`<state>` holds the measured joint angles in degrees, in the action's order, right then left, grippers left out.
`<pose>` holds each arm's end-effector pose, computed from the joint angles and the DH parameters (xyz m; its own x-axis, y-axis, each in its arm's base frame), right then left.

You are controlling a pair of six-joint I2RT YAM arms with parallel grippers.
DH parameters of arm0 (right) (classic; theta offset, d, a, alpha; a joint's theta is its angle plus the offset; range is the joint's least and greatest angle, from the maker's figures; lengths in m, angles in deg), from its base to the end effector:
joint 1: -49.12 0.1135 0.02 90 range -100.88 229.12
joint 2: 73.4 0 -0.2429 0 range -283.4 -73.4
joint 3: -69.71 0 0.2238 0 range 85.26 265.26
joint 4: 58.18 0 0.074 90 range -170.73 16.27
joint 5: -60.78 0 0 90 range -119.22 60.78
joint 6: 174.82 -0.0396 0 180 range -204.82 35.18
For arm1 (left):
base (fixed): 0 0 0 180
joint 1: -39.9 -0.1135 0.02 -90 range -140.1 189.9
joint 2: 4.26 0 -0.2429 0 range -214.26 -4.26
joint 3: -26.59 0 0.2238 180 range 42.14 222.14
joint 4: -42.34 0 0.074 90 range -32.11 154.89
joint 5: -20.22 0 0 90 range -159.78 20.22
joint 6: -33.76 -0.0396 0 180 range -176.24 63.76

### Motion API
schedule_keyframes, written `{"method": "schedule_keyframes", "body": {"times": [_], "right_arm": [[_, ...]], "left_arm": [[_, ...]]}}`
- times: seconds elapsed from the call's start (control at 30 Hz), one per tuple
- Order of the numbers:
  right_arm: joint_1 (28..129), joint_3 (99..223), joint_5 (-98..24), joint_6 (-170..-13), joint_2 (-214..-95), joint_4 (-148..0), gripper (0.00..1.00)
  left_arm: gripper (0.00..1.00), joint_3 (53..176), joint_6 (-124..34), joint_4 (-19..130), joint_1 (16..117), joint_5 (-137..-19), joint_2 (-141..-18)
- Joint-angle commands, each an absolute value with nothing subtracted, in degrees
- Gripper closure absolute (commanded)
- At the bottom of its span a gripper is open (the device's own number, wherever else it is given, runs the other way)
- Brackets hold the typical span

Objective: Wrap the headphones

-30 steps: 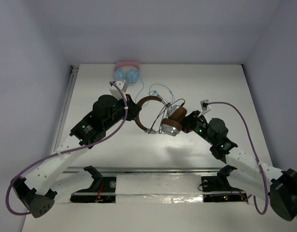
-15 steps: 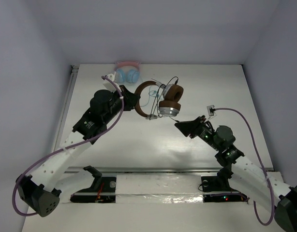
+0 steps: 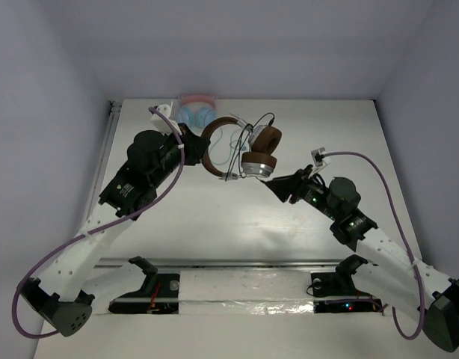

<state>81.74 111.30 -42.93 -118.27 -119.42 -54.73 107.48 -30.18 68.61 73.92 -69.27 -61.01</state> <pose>0.1524 0.1087 0.2691 -0.4107 0.3729 -0.8320 -0.5956 0.5812 0.5545 0.1698 -0.1142 0.4039 -0.2702 -0.3476 -0.8979 0.4824 0.7582 -0.4387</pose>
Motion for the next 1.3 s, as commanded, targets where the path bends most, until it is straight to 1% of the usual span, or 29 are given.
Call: {"method": "schedule_keyframes", "body": {"times": [0.0,0.27,0.37,0.53,0.63,0.77,0.8,0.9,0.93,1.0,1.03,1.07,1.27], "right_arm": [[81.47,115.31,-47.14,-113.65,-120.59,-54.75,0.5],[81.47,115.84,-49.61,-112.33,-119.71,-52.55,0.48],[81.47,117.15,-50.57,-110.93,-120.33,-51.67,0.44],[81.47,120.23,-52.6,-106.89,-124.63,-51.67,0.36],[81.47,121.9,-54.78,-105.3,-127.78,-51.58,0.34],[81.47,122.87,-63.37,-106.7,-133.59,-47.29,0.34],[81.47,123.05,-64.02,-107.14,-134.73,-45.28,0.36],[81.47,122.7,-64.9,-108.98,-137.99,-41.49,0.59],[81.47,122.52,-64.64,-109.68,-138.43,-41.13,0.69],[81.47,121.91,-64.29,-110.22,-138.96,-40.08,0.7],[81.47,121.56,-64.37,-110.65,-138.88,-39.81,0.81],[81.47,121.21,-64.37,-111.27,-138.88,-39.2,0.86],[81.47,116.64,-63.85,-118.38,-138.88,-30.23,0.97]], "left_arm": [[1.0,111.66,-30.4,67.02,73.83,-71.45,-58.76],[1.0,114.56,-31.72,68.96,73.83,-72.33,-59.02],[1.0,115.88,-32.07,69.4,73.83,-72.42,-59.54],[1.0,116.76,-32.16,69.84,73.83,-73.3,-60.25],[1.0,116.32,-31.81,69.67,73.83,-74.44,-60.42],[1.0,115.7,-31.37,69.23,73.83,-75.58,-60.25],[1.0,115.44,-31.11,69.05,73.83,-75.67,-60.16],[1.0,114.92,-30.93,68.79,73.83,-75.67,-59.55],[1.0,114.91,-30.93,68.7,73.83,-75.59,-59.46],[1.0,115.09,-31.02,68.87,73.83,-74.71,-59.28],[1.0,115.52,-31.02,68.87,73.83,-74.62,-59.37],[1.0,115.62,-31.02,68.79,73.83,-74.62,-59.46],[1.0,113.86,-28.83,64.75,73.83,-74.88,-60.95]]}}
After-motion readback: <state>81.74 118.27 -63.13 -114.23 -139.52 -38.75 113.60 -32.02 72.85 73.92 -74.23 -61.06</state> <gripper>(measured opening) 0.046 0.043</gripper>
